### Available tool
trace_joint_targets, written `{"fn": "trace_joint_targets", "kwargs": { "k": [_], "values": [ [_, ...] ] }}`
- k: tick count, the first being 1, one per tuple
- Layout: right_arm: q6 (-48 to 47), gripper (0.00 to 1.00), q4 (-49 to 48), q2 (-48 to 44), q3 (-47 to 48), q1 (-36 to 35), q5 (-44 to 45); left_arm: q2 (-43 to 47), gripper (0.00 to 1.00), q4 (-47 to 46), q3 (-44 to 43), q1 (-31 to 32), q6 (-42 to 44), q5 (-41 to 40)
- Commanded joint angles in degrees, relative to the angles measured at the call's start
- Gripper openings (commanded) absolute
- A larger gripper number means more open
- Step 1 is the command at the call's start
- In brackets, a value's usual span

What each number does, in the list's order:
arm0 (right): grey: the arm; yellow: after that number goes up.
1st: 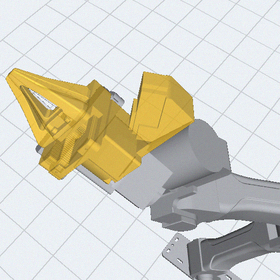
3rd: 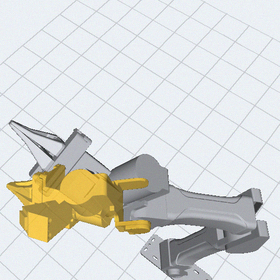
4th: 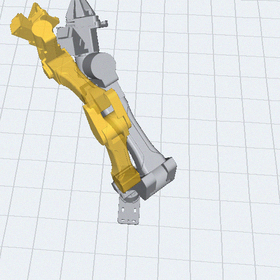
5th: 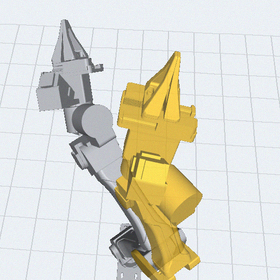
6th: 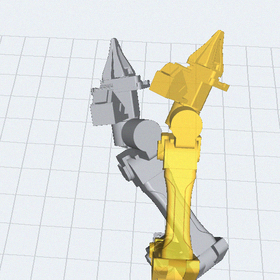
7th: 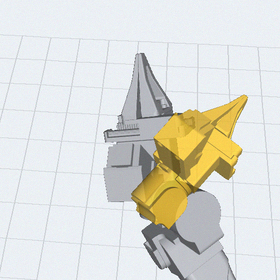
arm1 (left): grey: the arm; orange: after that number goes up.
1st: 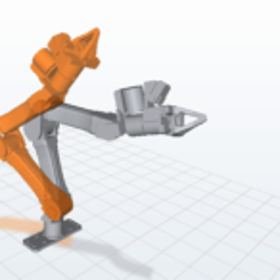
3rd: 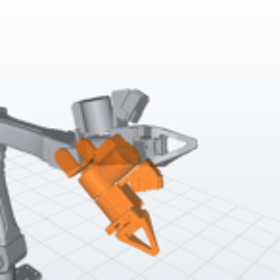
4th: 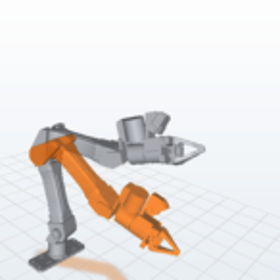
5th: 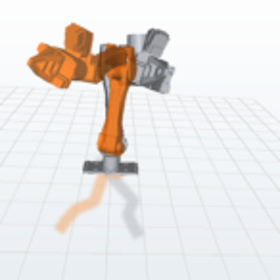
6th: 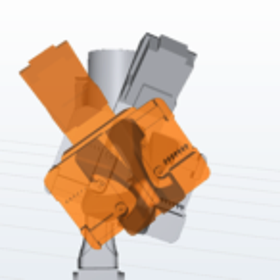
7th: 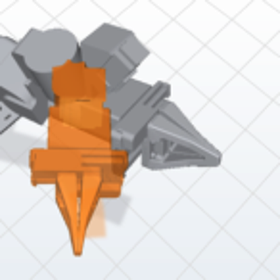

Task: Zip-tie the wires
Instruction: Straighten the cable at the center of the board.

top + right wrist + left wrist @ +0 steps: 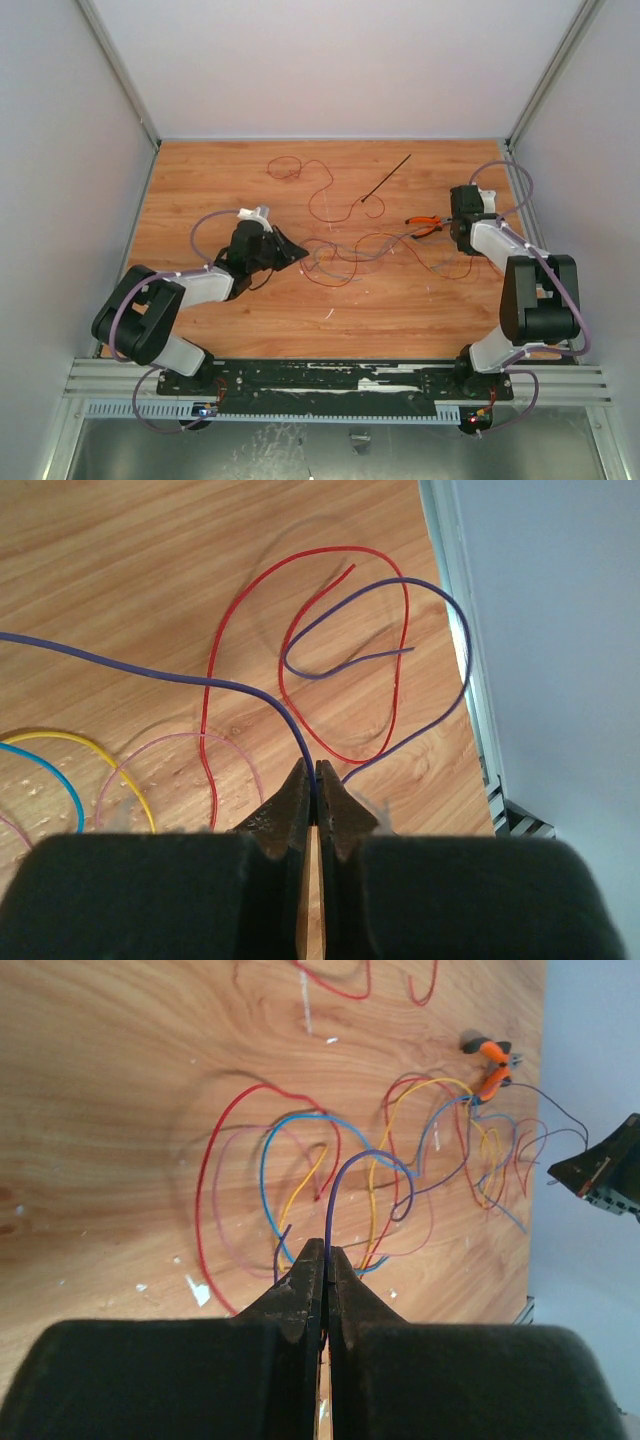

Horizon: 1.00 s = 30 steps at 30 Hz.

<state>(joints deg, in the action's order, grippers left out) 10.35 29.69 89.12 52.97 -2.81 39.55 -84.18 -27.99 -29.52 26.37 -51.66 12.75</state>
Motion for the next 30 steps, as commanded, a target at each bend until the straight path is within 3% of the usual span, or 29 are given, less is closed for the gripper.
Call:
{"fn": "trace_joint_targets", "kwargs": {
  "k": [1,4,8,10,14,19,25,30],
  "values": [
    [1.8,0.01,-1.9,1.5,-0.6,1.0,-0.4,1.2,0.00,0.1,3.0,-0.1,1.2,-4.3],
    [1.7,0.06,-1.9,1.8,-0.4,1.1,-0.3,2.7,0.08,1.1,4.3,-0.1,1.7,-7.3],
    [1.4,0.11,-1.8,2.2,0.0,1.1,-0.8,2.3,0.36,1.4,4.1,-0.1,2.0,-7.4],
    [1.2,0.12,-1.4,2.5,0.1,1.1,-1.0,1.7,0.43,1.4,4.2,-0.1,1.6,-7.7],
    [0.8,0.33,0.0,2.8,0.8,1.2,-1.3,1.4,0.47,1.6,4.7,-0.1,1.2,-8.7],
    [0.3,0.49,2.2,1.1,2.0,1.2,-3.1,4.3,0.51,3.1,4.8,-0.2,1.6,-10.5],
    [-0.3,0.62,7.4,-3.4,5.3,0.9,-5.9,11.7,0.58,11.7,1.1,-0.2,6.7,-15.6],
    [0.0,0.73,10.6,-9.6,9.9,-0.1,-10.8,20.5,0.75,19.0,-2.8,-0.3,10.9,-20.8]
  ]
}}
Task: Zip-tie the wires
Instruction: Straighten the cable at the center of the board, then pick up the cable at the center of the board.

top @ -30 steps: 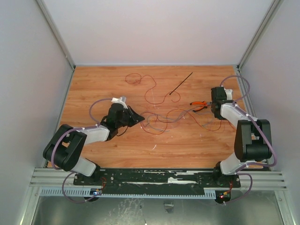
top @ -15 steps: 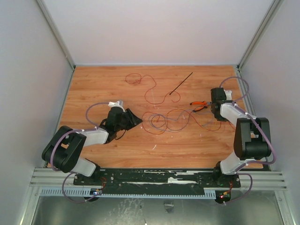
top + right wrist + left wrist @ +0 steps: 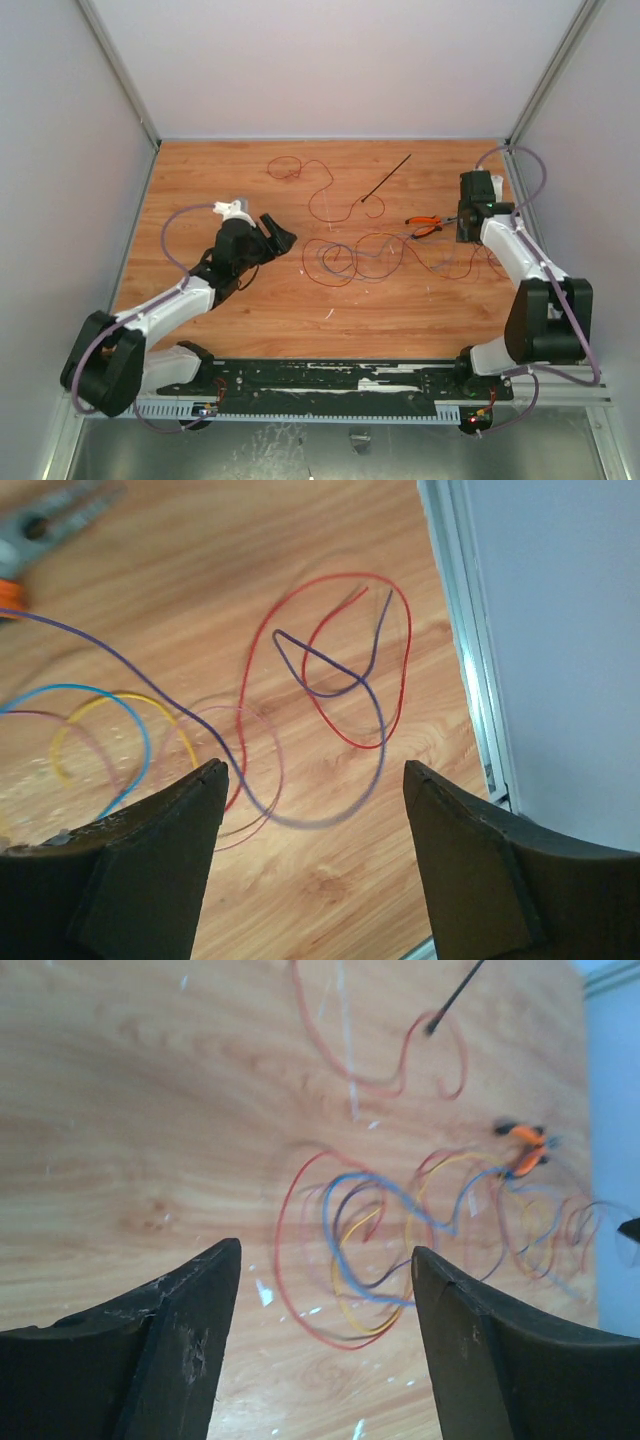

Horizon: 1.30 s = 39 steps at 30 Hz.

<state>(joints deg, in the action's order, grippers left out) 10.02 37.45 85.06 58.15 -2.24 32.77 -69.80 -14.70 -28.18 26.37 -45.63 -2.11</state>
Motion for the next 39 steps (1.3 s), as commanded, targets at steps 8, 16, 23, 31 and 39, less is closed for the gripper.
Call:
{"fn": "trace_joint_targets", "kwargs": {
  "k": [8,16,23,31,39],
  "values": [
    [2.6,0.88,-0.7,-13.1,13.2,-4.6,-21.8,20.3,0.98,14.0,-10.9,-5.4,8.7,-6.0],
    [6.5,0.90,-17.8,-1.7,19.3,-16.0,-32.5,28.0,0.98,19.3,-15.7,-12.1,8.3,0.4],
    [7.0,0.90,-26.6,20.9,34.5,-21.4,-34.4,31.2,0.98,22.7,-18.5,-13.0,9.5,1.3],
    [3.1,0.89,-22.9,47.1,62.7,-26.3,-38.9,31.0,0.98,22.1,-17.9,-13.2,8.8,4.2],
    [2.1,0.85,-25.8,59.0,72.3,-30.1,-41.7,31.0,0.98,19.2,-14.9,-13.5,6.6,5.9]
  ]
}}
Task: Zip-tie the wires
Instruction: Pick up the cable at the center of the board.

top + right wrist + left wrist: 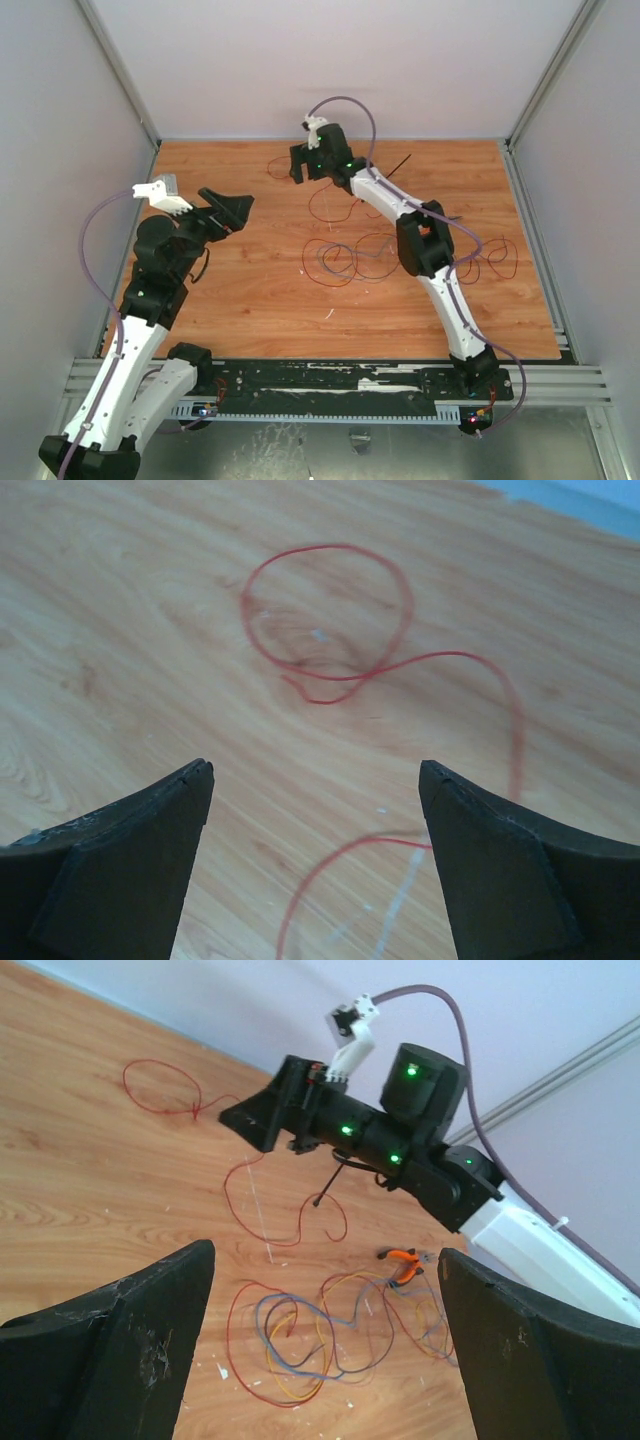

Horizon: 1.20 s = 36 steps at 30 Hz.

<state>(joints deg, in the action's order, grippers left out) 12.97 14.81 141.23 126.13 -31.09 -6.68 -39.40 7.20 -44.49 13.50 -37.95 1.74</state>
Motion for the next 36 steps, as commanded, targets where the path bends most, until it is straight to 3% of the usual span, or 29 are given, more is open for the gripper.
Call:
{"fn": "trace_joint_targets", "kwargs": {
  "k": [1,24,36],
  "values": [
    [-0.5,0.83,-3.8,3.9,5.1,-1.3,-2.5,0.6,0.98,-3.2,1.7,-0.6,-1.5,2.4],
    [-5.5,0.45,-13.7,14.2,10.5,-4.4,0.9,-1.4,0.98,-8.1,4.3,-0.8,-2.6,4.6],
    [-5.8,0.42,-15.3,17.4,13.5,-4.4,2.2,-3.0,0.98,-8.5,3.3,-1.0,-1.7,4.5]
  ]
}}
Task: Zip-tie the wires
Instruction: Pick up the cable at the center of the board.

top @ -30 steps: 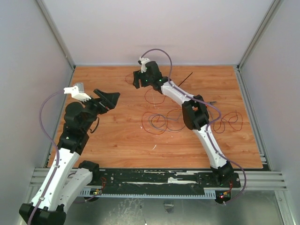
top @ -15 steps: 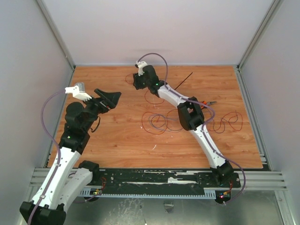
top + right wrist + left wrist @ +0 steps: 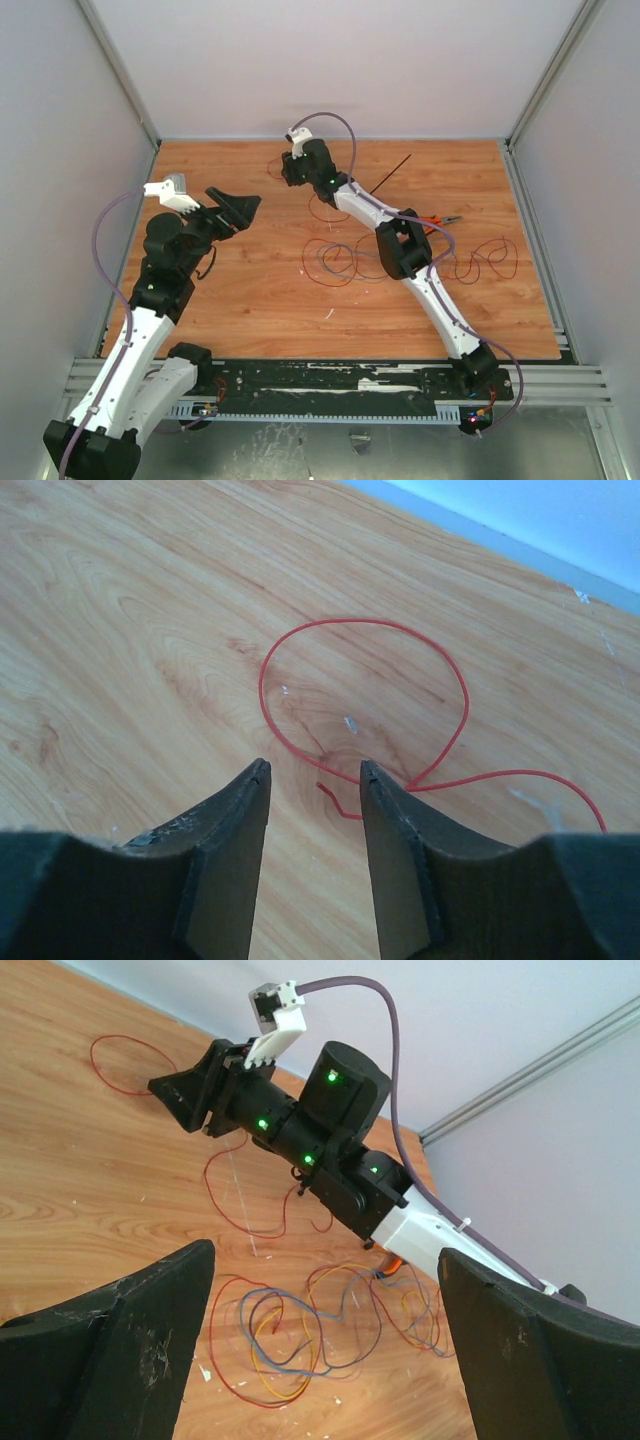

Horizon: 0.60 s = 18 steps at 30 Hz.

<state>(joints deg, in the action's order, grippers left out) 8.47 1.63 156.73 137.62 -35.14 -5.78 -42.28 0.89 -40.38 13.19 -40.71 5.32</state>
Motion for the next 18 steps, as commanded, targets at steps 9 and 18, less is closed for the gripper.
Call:
{"fn": "trace_joint_targets", "kwargs": {
  "k": [9,18],
  "values": [
    [-1.7,0.21,-2.3,2.1,2.2,-0.4,2.0,-0.2,0.98,-2.2,-0.9,-1.0,1.1,1.3],
    [-4.2,0.00,0.2,-6.2,1.9,-0.4,4.8,-0.1,0.98,0.7,-3.6,-1.6,4.4,1.7]
  ]
}}
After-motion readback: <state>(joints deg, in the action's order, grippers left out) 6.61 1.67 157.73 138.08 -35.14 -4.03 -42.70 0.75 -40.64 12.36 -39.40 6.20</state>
